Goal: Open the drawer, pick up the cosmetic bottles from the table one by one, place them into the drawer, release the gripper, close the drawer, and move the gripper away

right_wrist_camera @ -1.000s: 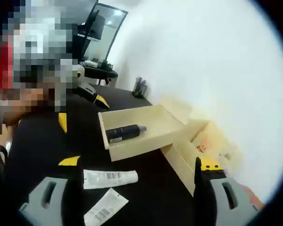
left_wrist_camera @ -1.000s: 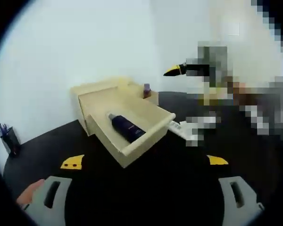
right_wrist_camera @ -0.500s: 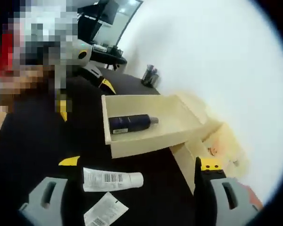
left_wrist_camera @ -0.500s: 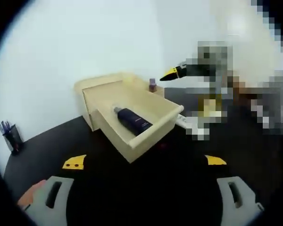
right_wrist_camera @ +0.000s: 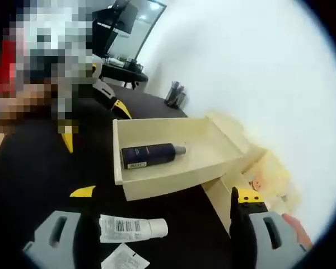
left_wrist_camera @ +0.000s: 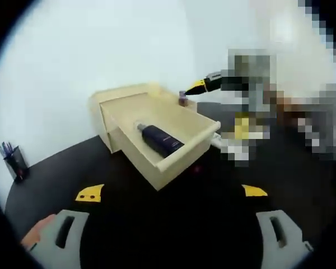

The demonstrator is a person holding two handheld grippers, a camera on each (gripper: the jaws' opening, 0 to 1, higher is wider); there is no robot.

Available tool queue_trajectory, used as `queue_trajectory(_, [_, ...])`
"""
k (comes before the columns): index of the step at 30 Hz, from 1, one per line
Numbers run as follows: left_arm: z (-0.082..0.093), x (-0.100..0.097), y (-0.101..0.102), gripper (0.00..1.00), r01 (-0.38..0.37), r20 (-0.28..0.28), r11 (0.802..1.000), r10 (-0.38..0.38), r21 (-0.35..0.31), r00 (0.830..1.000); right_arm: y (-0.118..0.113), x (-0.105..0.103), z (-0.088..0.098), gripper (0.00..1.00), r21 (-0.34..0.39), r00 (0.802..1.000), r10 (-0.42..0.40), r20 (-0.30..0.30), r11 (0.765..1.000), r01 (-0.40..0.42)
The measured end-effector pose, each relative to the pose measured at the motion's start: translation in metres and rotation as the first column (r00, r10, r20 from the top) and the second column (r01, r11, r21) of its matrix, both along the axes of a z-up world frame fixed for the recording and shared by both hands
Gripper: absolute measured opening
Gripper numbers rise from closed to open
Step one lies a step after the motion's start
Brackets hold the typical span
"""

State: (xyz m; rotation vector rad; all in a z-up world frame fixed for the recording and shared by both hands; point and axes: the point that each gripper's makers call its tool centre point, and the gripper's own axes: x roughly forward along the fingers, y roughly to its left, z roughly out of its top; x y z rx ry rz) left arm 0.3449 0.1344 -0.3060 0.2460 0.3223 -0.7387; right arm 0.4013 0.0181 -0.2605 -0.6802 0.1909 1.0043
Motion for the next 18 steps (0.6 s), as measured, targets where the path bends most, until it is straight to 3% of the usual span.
queue_trajectory(10, [-0.002, 0.001, 0.003, 0.90, -0.003, 0.002, 1.000, 0.003, 0.012, 1.000, 0.009, 0.007, -0.010, 0.90, -0.022, 0.999, -0.016, 0.043, 1.000, 0.017])
queue_trajectory(18, [-0.005, 0.000, 0.002, 0.89, 0.000, 0.002, 0.999, 0.000, 0.032, 1.000, 0.011, 0.014, -0.006, 0.87, -0.023, 0.998, -0.027, 0.064, 0.999, 0.029])
